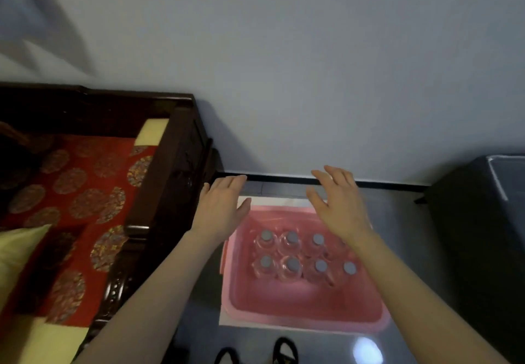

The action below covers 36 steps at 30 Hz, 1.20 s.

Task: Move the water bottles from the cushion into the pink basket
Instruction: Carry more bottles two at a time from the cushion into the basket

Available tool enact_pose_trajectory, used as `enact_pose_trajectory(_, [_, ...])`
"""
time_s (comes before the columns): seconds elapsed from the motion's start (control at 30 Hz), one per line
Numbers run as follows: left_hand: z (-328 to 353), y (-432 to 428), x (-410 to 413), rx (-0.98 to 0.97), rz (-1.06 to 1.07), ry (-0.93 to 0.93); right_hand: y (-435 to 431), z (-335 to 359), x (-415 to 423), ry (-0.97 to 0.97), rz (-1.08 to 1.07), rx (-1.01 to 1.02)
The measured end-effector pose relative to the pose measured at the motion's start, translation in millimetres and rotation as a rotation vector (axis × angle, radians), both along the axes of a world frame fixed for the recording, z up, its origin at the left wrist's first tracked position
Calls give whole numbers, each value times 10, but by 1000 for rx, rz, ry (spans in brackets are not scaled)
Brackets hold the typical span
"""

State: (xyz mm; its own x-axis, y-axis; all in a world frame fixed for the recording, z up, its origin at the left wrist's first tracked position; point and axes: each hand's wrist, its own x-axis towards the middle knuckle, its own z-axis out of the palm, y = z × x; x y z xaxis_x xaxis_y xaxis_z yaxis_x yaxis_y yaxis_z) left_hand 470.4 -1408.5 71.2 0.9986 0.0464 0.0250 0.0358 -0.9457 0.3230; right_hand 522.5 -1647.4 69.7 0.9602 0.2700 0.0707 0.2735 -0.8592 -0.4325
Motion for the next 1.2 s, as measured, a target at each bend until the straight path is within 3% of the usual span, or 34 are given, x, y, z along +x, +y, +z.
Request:
enact_pose_trajectory(0.23, [870,839,-607,22,261,-156,873,794,-233,-166,215,12])
enact_pose_trajectory(0.47, [1357,2158,-1957,86,508,-279,2285,1242,-908,-227,433,56])
enact_pose_trajectory(0.63, [1420,3163,-3399,218,679,-190,3645,1326,-1929,-185,656,160])
enact_pose_trajectory(0.87, [1330,4220,-5268,99,930,-161,5280,1250,-3357,-83,891,243])
enact_pose_trajectory(1.2, [1190,5438,-6561,92,1170,-150,7075,1224,-4237,-60,1091,207])
